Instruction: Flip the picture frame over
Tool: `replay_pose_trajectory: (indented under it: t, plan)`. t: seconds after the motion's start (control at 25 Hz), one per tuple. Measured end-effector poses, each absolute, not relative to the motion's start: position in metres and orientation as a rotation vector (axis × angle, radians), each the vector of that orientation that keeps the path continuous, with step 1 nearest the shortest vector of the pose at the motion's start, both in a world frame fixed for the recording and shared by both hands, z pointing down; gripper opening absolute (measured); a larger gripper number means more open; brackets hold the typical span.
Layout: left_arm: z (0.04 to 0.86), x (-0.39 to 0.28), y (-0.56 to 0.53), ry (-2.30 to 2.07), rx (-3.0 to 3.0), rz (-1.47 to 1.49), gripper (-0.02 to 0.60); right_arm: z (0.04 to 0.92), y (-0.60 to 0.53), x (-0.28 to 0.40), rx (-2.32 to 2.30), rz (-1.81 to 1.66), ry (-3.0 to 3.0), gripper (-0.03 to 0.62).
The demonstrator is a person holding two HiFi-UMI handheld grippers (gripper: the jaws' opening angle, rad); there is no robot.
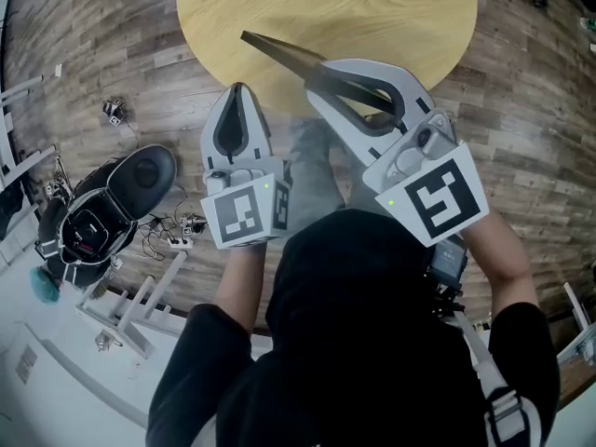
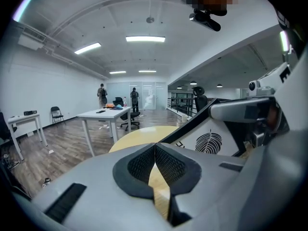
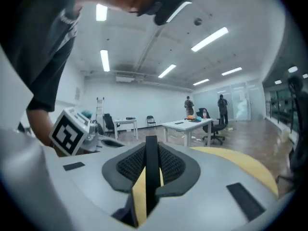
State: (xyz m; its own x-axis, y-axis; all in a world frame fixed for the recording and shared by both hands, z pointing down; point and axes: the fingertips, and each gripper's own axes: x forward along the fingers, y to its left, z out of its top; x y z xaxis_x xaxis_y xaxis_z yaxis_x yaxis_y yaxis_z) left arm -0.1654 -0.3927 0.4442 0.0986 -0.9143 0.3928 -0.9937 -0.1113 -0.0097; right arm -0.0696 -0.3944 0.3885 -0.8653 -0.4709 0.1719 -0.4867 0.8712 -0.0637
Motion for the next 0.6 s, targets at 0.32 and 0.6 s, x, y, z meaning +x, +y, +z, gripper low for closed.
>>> replay_pose_trajectory:
  t: [0.32,0.6]
  plan:
    - [0.447,-0.164,-0.386,-1.888,2.121,0.460,0.023,0.422,-0.437,-0.011,1.032,1.082,-2.866,0.078]
    - [0.456,-0.161,-0.385,-1.880,2.115,0.464,0.023,0.468,-0.457,0.024,1.211,1.413,-2.728,0.078]
